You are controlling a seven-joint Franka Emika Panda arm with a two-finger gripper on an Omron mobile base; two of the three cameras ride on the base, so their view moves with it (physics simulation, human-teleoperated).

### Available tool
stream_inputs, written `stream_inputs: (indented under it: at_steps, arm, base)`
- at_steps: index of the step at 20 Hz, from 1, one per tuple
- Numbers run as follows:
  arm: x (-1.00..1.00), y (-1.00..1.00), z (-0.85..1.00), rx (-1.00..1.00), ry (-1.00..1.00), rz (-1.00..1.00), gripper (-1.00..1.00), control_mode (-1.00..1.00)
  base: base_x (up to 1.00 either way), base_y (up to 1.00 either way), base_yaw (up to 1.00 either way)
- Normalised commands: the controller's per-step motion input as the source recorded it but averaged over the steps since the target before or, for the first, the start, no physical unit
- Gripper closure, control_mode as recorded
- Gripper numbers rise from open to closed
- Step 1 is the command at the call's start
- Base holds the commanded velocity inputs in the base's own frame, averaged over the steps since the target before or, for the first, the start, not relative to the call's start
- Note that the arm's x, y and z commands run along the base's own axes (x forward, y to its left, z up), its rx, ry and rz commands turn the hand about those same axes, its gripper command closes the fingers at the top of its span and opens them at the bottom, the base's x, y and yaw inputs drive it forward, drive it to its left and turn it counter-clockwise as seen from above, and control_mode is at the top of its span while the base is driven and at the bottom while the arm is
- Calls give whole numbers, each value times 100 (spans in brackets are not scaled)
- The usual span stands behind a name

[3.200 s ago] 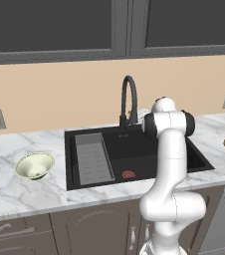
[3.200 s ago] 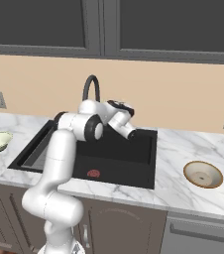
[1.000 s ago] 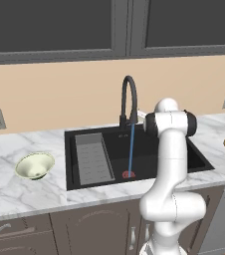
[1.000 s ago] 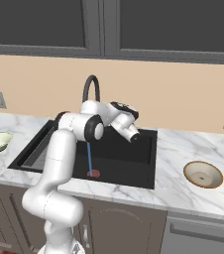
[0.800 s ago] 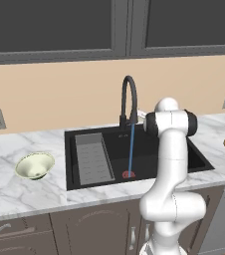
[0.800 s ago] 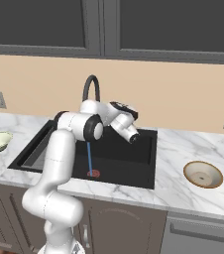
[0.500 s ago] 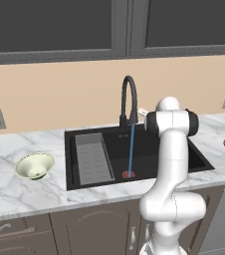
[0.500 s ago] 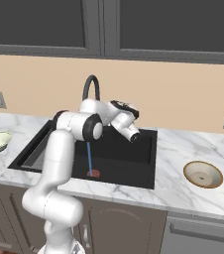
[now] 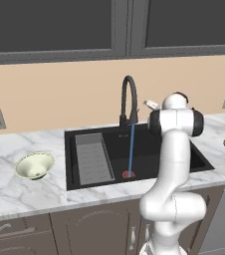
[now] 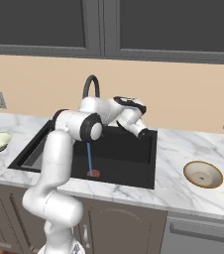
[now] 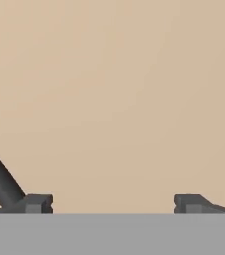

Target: Rinse each bowl for a few seconds and place them down in the sink or on the counter.

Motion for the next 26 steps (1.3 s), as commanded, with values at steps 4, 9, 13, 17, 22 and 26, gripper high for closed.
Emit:
stream_inputs:
  at_steps: [4,9,13,17,22,26]
  arm:
    - [-25,-24,40,2,7,-3,-100,-100]
    - [-30,-14,41,0,18,-8,-100,-100]
    - [-36,-16,47,0,19,-8,-100,-100]
    - [-38,-19,47,0,19,-9,-100,-100]
    - [-41,-26,38,0,21,-9,-100,-100]
    - [-43,-26,27,0,20,-9,-100,-100]
  base:
    - [0,0,0]
    - [0,0,0]
    - [0,0,0]
    - [0,0,0]
    - [0,0,0]
    - [0,0,0]
